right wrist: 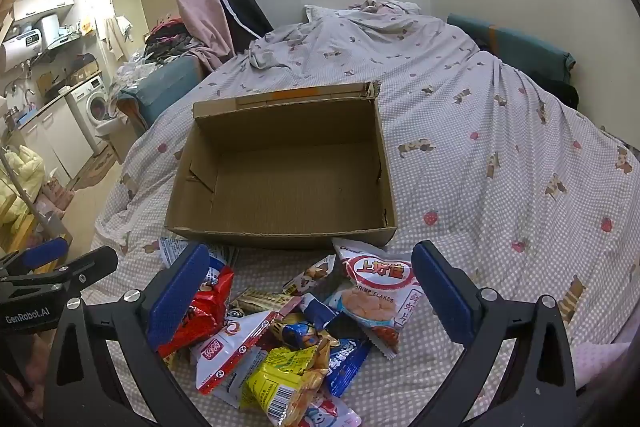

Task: Organize snacks

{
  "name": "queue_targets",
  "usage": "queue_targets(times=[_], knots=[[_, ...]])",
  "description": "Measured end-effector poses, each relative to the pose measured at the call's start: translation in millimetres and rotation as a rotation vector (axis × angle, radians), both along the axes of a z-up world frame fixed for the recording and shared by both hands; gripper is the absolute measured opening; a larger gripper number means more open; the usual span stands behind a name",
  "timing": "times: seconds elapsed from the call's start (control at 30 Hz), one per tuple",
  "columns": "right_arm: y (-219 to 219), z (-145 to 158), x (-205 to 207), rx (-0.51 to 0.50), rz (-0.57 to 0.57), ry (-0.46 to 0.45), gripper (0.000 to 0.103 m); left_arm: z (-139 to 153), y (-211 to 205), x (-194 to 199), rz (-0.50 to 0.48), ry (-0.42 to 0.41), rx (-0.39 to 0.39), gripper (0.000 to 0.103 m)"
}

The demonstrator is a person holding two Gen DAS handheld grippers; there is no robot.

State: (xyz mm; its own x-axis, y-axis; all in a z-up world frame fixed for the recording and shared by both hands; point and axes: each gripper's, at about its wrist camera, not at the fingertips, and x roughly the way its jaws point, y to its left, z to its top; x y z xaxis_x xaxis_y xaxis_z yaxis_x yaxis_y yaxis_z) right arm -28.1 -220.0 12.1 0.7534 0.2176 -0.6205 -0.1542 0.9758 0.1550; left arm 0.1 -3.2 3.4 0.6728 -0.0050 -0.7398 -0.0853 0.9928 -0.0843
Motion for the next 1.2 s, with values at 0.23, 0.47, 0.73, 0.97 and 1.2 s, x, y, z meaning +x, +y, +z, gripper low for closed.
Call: queue_targets(times=[0.23, 0.47, 0.73, 0.97, 1.2], knots=[[0.7, -0.6, 0.3, 0.002, -0.001, 0.001, 0.103, -0.7, -0.6, -0.6, -0.002, -0.002, 0.004, 0.103], [0.5, 0.0, 1.0, 0.003, -0.003, 0.001, 0.103, -0.7, 0.1, -0.6, -0.004, -0.002, 0.003, 0.103], [-0.1, 0.6, 1.4, 0.004, -0.003, 0.002, 0.103, -0.9, -0.3, -0.8, -0.004, -0.002, 0.004, 0.103], [-0.9, 1.1, 1.4, 0.004, -0.003, 0.001, 0.103, -0.9, -0.4, -0.9, -0.003, -0.002, 0.004, 0.103], [-2.1, -1.7, 2.2, 0.003, -0.002, 0.001, 0.103, -0.7, -0.7, -0.4, -0.002, -0.003, 0.006, 0.103]])
